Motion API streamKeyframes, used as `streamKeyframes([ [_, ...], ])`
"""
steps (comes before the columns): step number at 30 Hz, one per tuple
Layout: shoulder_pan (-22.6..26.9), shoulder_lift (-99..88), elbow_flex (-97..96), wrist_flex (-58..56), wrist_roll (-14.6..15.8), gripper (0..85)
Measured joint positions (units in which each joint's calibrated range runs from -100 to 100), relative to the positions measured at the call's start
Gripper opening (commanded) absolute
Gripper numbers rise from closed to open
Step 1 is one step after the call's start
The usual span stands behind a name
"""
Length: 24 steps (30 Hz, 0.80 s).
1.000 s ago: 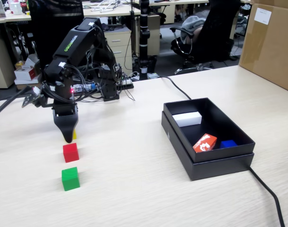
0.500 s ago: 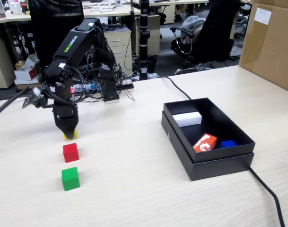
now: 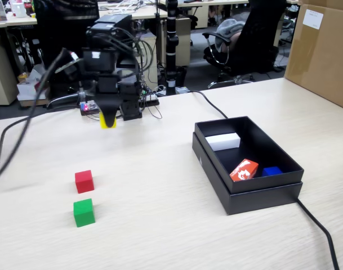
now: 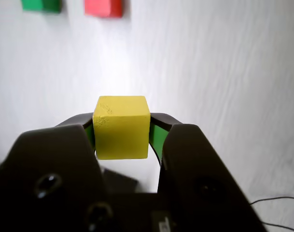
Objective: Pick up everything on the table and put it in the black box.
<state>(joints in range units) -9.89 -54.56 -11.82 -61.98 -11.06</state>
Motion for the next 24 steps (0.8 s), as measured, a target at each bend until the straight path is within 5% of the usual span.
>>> streamKeyframes([
  [2, 9.52, -5.31, 0.18, -2.48, 6.45, 0.8],
  [10, 20.27, -2.20, 17.07, -2.63, 12.41, 0.9],
  [24, 24.66, 38.45, 27.84, -1.24, 20.22, 0.9],
])
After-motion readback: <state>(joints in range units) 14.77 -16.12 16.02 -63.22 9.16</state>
